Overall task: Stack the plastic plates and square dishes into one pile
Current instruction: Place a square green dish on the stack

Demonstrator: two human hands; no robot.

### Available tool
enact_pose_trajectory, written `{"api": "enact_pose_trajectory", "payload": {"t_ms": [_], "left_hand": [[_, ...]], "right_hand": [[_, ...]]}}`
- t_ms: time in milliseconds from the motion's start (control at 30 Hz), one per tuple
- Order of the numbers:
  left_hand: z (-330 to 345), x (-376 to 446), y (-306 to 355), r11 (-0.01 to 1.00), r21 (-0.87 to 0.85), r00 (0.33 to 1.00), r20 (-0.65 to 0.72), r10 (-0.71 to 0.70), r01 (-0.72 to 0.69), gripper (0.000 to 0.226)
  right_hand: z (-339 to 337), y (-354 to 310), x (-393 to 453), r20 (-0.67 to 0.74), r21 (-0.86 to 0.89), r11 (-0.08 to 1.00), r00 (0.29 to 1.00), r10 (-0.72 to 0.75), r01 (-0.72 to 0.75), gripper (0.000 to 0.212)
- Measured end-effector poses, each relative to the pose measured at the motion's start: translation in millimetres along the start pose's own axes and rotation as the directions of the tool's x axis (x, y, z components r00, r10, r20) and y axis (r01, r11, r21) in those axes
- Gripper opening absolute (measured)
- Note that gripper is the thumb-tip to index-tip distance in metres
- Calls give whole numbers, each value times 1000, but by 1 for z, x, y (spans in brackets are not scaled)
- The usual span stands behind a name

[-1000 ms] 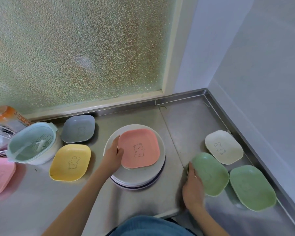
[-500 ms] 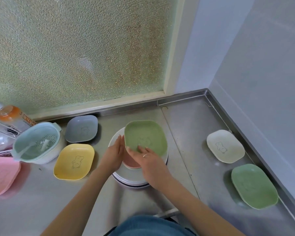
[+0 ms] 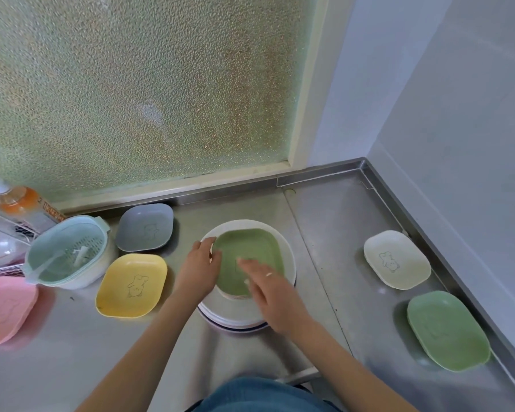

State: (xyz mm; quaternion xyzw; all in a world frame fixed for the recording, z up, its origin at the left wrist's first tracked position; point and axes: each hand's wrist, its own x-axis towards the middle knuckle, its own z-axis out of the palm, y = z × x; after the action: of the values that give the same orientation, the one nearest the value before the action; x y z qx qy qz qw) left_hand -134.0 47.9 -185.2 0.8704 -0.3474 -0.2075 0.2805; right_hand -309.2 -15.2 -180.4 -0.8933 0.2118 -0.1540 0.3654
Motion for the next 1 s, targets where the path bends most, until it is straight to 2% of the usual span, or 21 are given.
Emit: {"api": "enact_pose_trajectory", "payload": {"t_ms": [67,167,300,400,500,633,800,900,1000], "left_hand": [[2,4,6,998,54,999,-27,25,-23,45],[7,9,19,995,81,998,-14,63,-62,52],[21,11,33,960,255,993,53,106,-116,58],[28,10,42,931,335,989,47,138,-146,55],[35,10,53,923,340,983,46,178,-183,52],[47,16,77,907,300,955,96,280,-295,47],[70,25,106,918,207,935,187,301,-337,44],[78,26,118,936,138,939,172,298,-323,40],[76,25,127,963,95,967,73,244,-251,40]], "right_hand": [[-15,25,-8,-235,-53,995,969,70,-85,47],[-44,75,-27,-402,-163,922,877,263,-352,51],[-78,136,-59,-448,-223,677,690,568,-702,60],[-93,161,-75,-442,-294,515,592,674,-805,64],[-98,175,-81,-381,-391,397,538,752,-831,59],[-98,184,-85,-341,-410,405,549,763,-817,46],[-105,180,-87,-423,-163,518,534,732,-840,43],[-102,167,-78,-464,-154,676,656,595,-721,50],[-99,139,-56,-447,-205,848,817,363,-489,52]]}}
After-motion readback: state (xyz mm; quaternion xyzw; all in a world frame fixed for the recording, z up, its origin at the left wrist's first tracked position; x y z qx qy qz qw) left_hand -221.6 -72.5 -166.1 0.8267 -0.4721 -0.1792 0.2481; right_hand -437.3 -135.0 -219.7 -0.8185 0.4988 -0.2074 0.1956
